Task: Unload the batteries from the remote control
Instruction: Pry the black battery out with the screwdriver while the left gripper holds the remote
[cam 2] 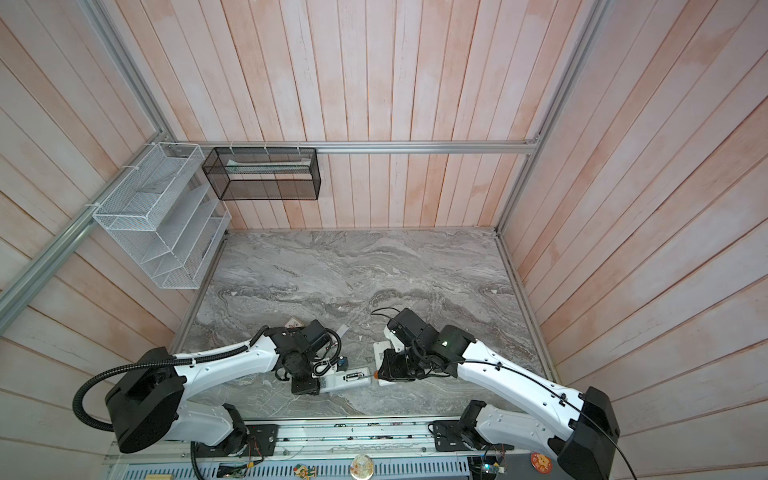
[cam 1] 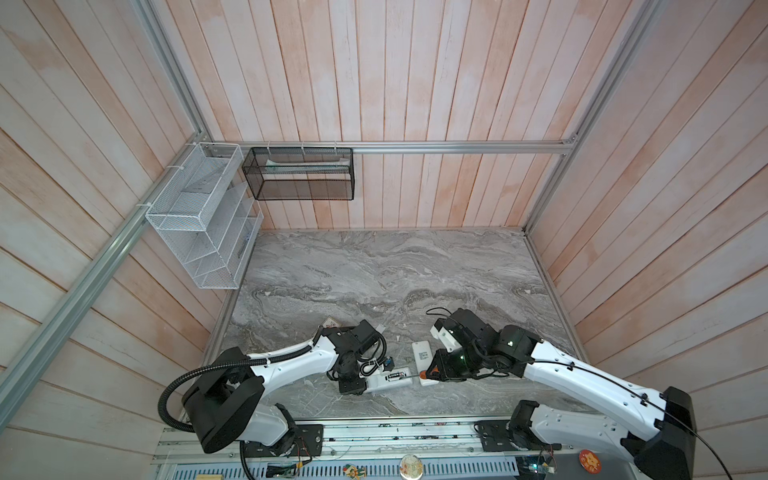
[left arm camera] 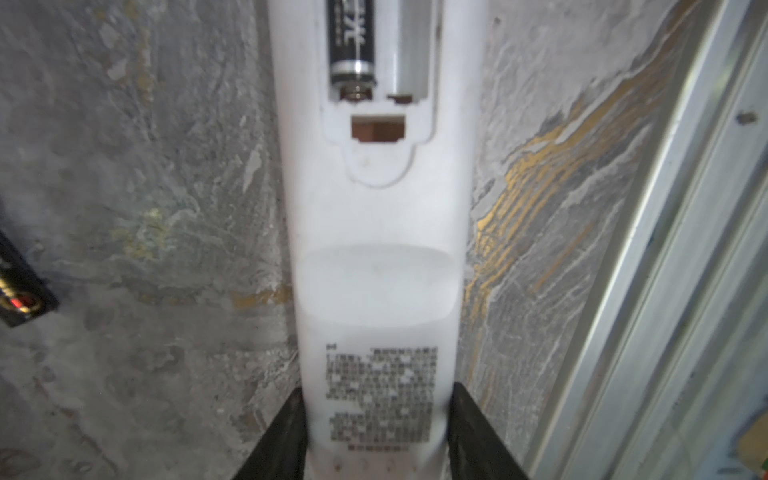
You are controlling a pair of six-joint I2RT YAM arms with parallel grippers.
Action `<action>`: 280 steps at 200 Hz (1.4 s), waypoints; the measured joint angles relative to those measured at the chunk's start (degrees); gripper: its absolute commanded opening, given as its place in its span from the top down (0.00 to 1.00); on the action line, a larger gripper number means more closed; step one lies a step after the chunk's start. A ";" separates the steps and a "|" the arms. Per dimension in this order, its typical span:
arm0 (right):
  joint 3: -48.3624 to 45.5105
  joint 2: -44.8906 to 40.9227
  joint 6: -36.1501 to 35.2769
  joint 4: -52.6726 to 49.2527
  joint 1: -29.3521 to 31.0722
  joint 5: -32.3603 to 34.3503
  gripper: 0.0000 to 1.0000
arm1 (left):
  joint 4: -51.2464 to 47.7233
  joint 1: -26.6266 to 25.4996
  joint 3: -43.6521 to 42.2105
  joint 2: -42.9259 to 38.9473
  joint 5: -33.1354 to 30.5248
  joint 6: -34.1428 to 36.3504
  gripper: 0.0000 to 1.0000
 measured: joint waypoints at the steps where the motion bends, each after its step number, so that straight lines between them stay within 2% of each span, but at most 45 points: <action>1: -0.11 -0.13 0.04 0.13 0.11 0.09 1.00 | -0.02 0.02 0.02 0.00 0.04 -0.02 0.67; 59: -12.92 -10.49 6.91 11.82 8.81 7.69 1.00 | -1.31 1.42 0.68 0.81 3.04 -1.14 0.67; 103: -16.85 -13.16 9.20 16.13 10.08 8.55 1.00 | -1.66 1.62 0.87 1.07 3.23 -2.21 0.67; 170: -11.32 -7.76 7.13 13.44 10.32 9.81 1.00 | -2.21 1.99 1.51 1.53 3.61 -2.67 0.68; 238: -0.46 2.73 0.63 7.61 9.66 11.13 1.00 | -3.87 5.27 5.77 5.51 7.76 -2.62 0.68; 280: 2.93 4.87 -3.67 4.17 6.93 10.19 1.00 | -3.23 5.51 5.81 6.08 8.37 -2.62 0.68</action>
